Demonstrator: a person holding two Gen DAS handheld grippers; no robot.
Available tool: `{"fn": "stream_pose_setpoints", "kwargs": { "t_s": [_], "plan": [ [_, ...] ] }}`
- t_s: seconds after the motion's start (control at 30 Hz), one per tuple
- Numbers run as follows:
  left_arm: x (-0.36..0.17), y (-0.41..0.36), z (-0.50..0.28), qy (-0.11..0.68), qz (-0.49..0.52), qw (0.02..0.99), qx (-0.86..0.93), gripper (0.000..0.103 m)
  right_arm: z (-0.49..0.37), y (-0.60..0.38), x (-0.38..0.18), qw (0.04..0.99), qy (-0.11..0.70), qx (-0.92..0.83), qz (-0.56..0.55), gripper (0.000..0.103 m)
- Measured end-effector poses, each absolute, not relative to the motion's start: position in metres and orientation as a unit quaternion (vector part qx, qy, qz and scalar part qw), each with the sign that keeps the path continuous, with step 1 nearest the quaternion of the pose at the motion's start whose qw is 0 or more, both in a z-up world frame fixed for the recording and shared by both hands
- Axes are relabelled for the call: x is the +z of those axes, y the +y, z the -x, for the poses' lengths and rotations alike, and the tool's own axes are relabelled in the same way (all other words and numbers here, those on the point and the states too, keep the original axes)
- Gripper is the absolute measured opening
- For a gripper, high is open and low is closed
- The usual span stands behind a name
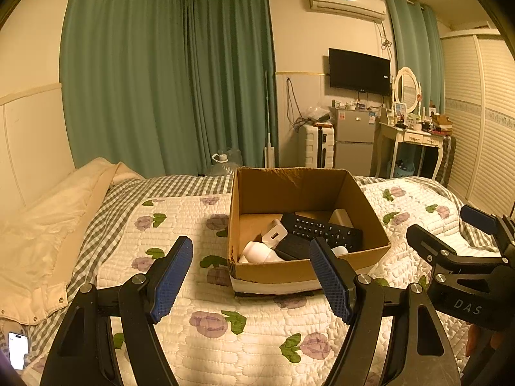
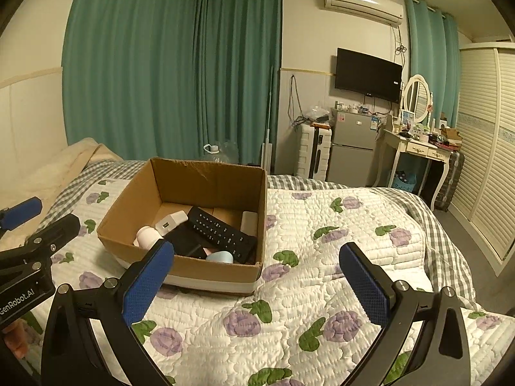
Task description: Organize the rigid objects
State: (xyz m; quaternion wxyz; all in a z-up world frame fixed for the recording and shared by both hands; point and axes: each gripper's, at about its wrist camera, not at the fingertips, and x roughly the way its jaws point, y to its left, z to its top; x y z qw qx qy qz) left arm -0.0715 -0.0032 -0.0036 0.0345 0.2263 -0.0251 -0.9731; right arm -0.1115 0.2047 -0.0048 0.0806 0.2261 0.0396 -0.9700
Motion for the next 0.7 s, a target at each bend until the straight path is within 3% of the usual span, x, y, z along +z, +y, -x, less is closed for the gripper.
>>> {"fn": "stream_pose_setpoints", "kwargs": {
  "t_s": [0.7],
  "plan": [
    [-0.0035, -0.0040, 0.0729, -0.027, -0.228, 0.034, -0.973, 0.078, 0.1115, 0.2057, -0.0057, 0.079, 0.040, -0.970, -0.228, 0.103]
  ]
}}
